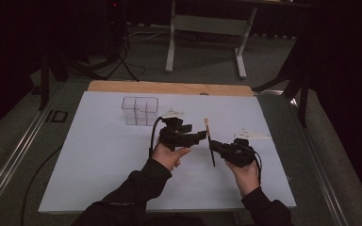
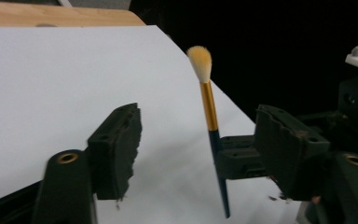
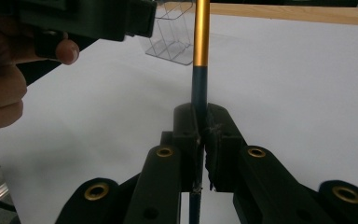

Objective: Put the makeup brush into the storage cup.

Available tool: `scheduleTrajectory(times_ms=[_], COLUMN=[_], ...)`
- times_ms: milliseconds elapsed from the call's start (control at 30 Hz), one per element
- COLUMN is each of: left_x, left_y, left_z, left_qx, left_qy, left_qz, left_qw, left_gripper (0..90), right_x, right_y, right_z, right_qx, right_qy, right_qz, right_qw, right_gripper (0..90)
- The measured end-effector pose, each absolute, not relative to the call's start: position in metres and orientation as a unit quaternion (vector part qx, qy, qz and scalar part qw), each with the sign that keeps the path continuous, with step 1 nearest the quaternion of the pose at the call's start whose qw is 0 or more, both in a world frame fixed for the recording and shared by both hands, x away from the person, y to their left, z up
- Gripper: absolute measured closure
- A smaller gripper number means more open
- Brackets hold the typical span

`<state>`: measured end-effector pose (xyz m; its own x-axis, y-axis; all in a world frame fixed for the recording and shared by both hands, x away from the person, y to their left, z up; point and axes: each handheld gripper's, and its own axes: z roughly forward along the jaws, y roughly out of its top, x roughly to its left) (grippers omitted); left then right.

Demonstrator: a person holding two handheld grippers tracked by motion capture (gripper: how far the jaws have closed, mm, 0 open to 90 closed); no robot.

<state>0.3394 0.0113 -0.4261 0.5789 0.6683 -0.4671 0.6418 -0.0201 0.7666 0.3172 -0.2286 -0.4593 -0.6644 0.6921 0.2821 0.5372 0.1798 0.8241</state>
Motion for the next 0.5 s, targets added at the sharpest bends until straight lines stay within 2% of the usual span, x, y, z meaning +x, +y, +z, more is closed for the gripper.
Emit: scheduleTrajectory(times_ms=[33,233,367,500], left_x=[0.34,0.341,0.344,0.347], left_y=[0.009,-0.004,-0.009,-0.013], left_z=[-0.426,-0.425,-0.429,-0.433], left_qx=[0.712,0.712,0.699,0.693], left_qy=[0.462,0.468,0.483,0.49], left_qz=[0.011,0.005,-0.003,-0.015], left_qw=[0.528,0.523,0.527,0.528], left_gripper=[36.6,40.6,49.2,53.4], right_x=[0.317,0.317,0.317,0.316], right_y=[-0.228,-0.228,-0.227,-0.226], right_z=[-0.459,-0.46,-0.459,-0.459], right_qx=[0.402,0.401,0.4,0.397], right_qy=[0.764,0.765,0.765,0.767], right_qz=[0.498,0.498,0.498,0.498], right_qw=[0.077,0.078,0.078,0.079], right_gripper=[83.3,83.3,83.3,83.3])
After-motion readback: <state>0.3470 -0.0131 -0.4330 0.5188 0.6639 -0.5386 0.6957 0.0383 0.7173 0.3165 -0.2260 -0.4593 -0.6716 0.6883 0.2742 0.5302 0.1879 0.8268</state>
